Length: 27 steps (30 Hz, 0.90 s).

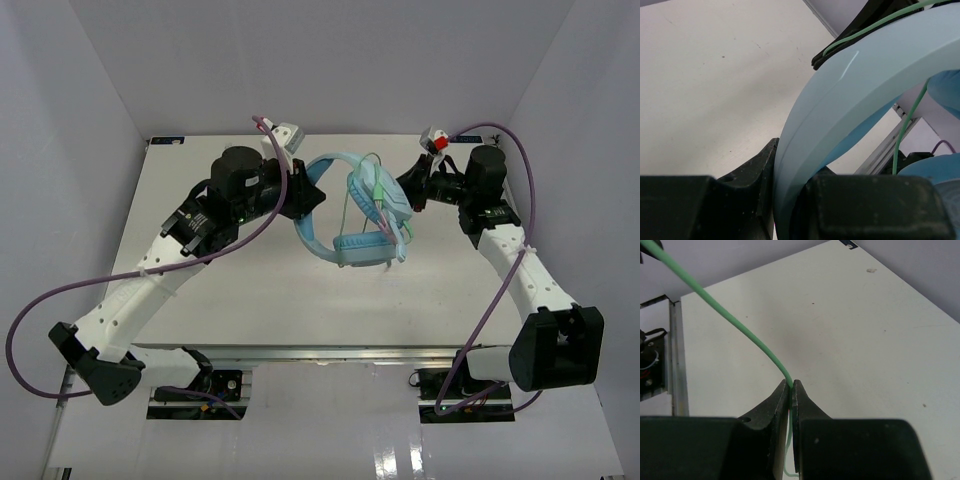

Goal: Wrap the headphones

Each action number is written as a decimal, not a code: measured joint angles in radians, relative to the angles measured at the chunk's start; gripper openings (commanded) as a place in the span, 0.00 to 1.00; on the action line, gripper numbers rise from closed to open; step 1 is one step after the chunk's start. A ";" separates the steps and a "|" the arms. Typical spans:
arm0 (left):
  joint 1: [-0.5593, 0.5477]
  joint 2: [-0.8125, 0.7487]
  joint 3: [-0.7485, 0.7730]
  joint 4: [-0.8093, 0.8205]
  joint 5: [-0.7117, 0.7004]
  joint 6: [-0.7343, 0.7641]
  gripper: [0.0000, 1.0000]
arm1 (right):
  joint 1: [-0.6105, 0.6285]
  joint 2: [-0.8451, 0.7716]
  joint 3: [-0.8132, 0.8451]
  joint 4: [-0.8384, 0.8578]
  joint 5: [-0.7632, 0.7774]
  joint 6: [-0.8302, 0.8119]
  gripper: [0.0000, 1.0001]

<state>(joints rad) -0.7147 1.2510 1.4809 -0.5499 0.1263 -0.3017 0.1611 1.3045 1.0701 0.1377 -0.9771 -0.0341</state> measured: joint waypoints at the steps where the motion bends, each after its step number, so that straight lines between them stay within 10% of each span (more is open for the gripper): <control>1: 0.000 0.009 0.001 0.007 0.005 -0.017 0.00 | 0.000 0.000 -0.014 0.029 -0.014 0.027 0.08; 27: 0.000 0.127 0.057 0.167 -0.014 -0.274 0.00 | 0.056 0.003 -0.244 0.577 -0.148 0.453 0.34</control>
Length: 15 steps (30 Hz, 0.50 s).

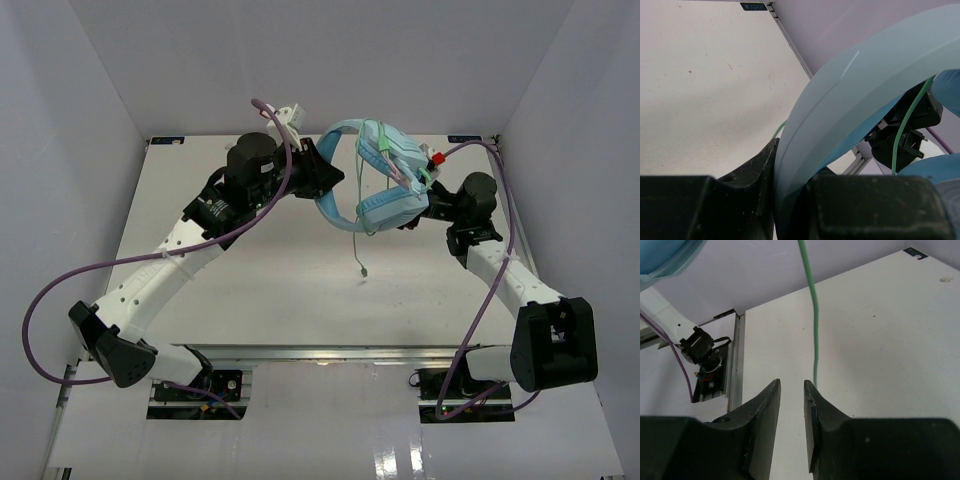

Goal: Wrap the headphones

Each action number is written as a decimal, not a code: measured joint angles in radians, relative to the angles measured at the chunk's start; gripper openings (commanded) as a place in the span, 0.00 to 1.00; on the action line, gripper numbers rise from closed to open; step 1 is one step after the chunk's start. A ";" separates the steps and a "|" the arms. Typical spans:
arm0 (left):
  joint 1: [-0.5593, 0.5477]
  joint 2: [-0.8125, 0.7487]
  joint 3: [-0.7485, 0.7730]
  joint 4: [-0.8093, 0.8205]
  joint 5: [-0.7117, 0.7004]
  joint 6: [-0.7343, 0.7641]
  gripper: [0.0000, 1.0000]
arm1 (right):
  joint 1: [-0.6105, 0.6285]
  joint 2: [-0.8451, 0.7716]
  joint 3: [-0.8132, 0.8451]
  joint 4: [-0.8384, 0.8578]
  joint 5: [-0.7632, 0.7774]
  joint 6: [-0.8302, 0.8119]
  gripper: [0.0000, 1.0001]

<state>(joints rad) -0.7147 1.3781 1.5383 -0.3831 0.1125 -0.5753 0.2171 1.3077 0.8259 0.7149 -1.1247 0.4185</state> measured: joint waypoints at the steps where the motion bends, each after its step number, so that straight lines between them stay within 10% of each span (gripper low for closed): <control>1: 0.000 0.000 0.000 -0.002 -0.002 -0.002 0.00 | 0.006 0.006 -0.014 0.015 0.002 0.008 0.37; 15: 0.000 0.000 0.029 -0.029 -0.028 -0.010 0.00 | 0.054 0.065 -0.043 0.057 0.033 -0.039 0.90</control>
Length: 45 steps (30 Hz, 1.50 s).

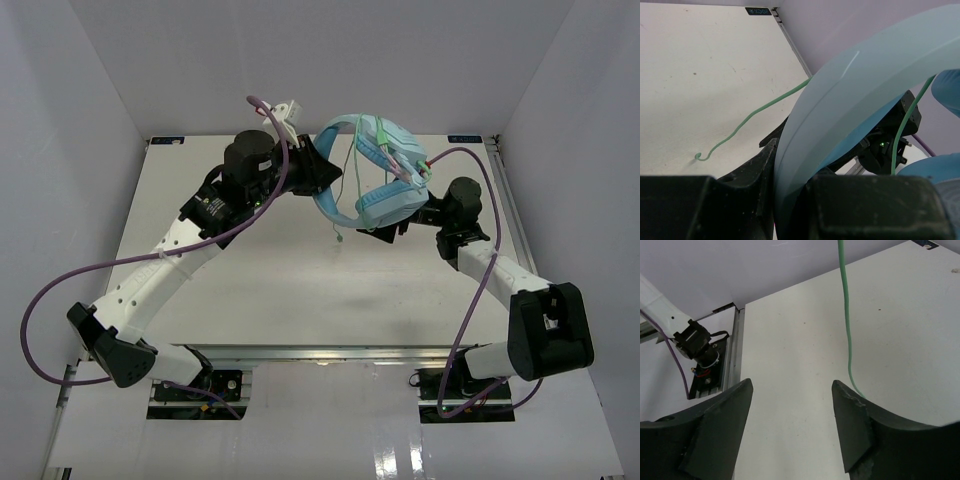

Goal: Wrap the headphones

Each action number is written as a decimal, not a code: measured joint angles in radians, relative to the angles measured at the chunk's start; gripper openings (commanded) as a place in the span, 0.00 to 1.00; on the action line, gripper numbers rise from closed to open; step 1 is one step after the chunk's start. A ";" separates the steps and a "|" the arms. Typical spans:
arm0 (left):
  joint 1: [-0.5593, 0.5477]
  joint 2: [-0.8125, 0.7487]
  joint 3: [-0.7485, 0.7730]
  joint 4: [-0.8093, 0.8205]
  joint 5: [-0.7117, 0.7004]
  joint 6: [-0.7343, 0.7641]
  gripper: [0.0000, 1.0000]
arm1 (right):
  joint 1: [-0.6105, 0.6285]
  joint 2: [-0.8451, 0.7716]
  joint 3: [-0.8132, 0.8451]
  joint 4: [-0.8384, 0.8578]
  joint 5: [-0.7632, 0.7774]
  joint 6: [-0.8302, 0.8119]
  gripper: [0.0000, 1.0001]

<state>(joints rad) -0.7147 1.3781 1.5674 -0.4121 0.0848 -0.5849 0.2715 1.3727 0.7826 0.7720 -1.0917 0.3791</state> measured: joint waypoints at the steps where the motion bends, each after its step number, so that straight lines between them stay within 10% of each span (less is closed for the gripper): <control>1: 0.000 0.000 0.002 -0.001 0.000 0.000 0.00 | 0.001 0.003 0.000 -0.002 0.007 -0.018 0.91; 14: 0.000 0.000 0.052 -0.036 0.000 -0.003 0.00 | 0.113 0.124 0.026 -0.098 0.164 -0.358 0.97; 22: 0.000 0.000 0.063 -0.038 -0.001 -0.004 0.00 | 0.127 0.158 -0.047 -0.142 0.154 -0.446 0.08; 34: -0.001 -0.004 0.059 -0.058 -0.135 -0.007 0.00 | 0.185 -0.032 -0.162 -0.251 0.078 -0.492 0.08; 45: 0.036 -0.020 -0.054 -0.059 -0.388 -0.017 0.00 | 0.227 -0.321 0.010 -1.000 0.287 -0.921 0.08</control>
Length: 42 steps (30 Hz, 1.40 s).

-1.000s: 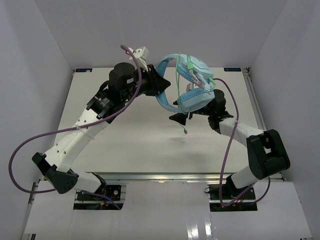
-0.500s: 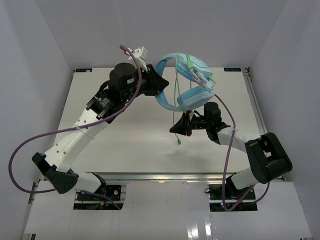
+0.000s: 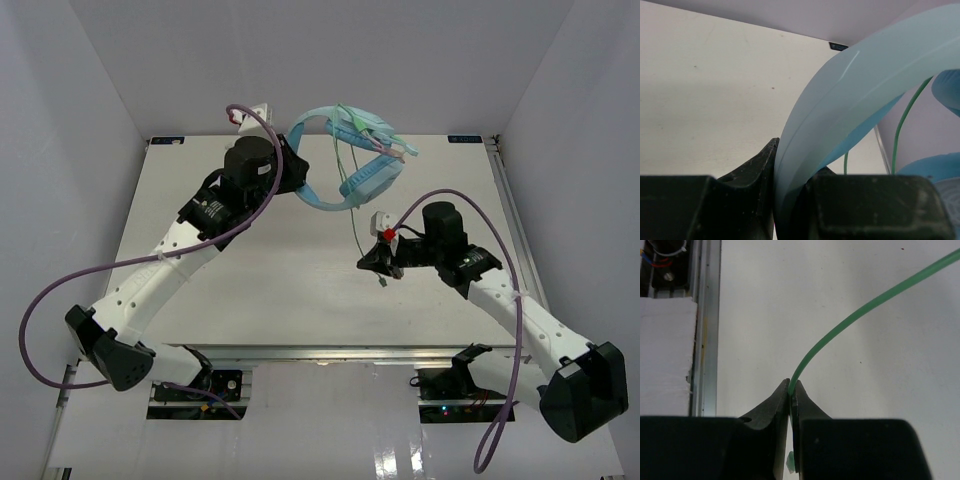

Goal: Wrap the headphones

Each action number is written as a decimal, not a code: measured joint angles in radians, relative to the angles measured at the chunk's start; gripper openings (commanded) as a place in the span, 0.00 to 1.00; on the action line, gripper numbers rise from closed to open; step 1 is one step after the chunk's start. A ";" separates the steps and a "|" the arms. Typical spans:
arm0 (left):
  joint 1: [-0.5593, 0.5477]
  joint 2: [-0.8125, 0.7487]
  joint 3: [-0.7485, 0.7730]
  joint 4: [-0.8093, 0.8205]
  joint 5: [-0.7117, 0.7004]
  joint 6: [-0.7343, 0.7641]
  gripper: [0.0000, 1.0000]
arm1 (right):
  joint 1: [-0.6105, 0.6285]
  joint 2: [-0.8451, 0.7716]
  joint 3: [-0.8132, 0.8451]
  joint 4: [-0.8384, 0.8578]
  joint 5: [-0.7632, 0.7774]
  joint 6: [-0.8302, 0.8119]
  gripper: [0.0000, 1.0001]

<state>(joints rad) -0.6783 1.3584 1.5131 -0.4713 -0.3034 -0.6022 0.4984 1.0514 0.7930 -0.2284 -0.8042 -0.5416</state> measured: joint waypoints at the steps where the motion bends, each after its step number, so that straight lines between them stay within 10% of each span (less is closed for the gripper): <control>1: 0.008 0.005 -0.001 -0.001 -0.013 0.000 0.00 | 0.000 -0.005 0.023 -0.057 0.025 -0.040 0.08; 15: 0.103 0.231 -0.034 -0.014 -0.057 0.014 0.00 | 0.222 -0.007 0.393 -0.552 0.561 -0.536 0.08; 26: 0.082 0.434 -0.067 -0.061 0.165 0.080 0.00 | 0.396 0.077 0.415 -0.425 1.003 -0.812 0.08; 42: 0.036 0.455 -0.176 -0.094 0.554 0.299 0.00 | 0.416 0.134 0.225 -0.174 1.010 -1.087 0.09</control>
<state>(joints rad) -0.6422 1.8133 1.3374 -0.5651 0.2508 -0.3028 0.9145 1.1850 1.0178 -0.4021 0.2062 -1.6283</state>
